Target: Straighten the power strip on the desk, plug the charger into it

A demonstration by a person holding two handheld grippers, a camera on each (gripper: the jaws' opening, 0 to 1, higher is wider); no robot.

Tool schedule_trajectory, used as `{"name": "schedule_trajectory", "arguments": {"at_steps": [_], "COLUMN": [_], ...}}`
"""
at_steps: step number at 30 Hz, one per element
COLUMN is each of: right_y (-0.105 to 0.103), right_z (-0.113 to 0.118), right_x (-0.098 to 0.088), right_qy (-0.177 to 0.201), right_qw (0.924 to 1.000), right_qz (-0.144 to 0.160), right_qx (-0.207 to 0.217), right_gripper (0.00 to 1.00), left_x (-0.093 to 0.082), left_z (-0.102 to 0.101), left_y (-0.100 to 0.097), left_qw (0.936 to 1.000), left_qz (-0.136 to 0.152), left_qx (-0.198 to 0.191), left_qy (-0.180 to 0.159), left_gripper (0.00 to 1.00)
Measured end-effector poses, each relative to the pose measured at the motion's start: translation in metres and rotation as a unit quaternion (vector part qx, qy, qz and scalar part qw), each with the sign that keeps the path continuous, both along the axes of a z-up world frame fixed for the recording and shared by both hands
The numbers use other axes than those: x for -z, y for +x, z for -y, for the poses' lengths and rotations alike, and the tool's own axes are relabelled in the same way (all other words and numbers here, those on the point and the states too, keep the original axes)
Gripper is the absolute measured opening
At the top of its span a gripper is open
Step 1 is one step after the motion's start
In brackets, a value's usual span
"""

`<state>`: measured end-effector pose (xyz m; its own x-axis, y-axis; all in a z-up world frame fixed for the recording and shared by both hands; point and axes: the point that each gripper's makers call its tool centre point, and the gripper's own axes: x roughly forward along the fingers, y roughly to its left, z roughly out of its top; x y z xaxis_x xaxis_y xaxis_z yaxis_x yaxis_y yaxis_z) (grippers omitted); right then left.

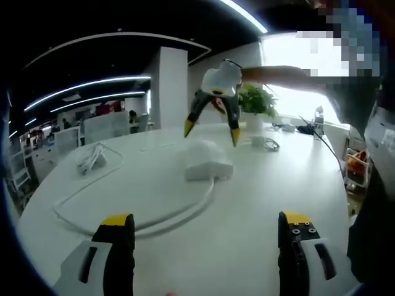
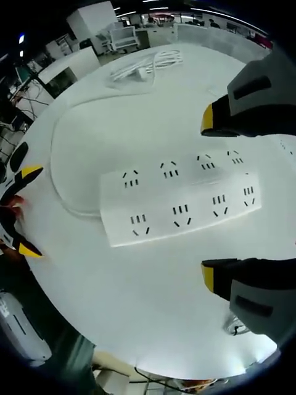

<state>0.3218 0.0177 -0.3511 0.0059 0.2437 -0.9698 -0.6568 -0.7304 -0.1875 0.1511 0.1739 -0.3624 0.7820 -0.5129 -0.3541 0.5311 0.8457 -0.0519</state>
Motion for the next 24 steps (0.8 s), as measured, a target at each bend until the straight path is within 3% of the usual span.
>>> {"name": "schedule_trajectory", "arguments": {"at_steps": [24], "right_y": [0.002], "right_z": [-0.01], "right_x": [0.011], "right_qy": [-0.001], "right_qw": [0.9998], "right_qz": [-0.018], "right_qx": [-0.001], "right_gripper": [0.73], "left_x": [0.001], "left_z": [-0.004], "left_y": [-0.001], "left_qw": [1.0], "left_qz": [-0.002], "left_qx": [-0.004], "left_qy": [-0.001], "left_gripper": [1.0]}}
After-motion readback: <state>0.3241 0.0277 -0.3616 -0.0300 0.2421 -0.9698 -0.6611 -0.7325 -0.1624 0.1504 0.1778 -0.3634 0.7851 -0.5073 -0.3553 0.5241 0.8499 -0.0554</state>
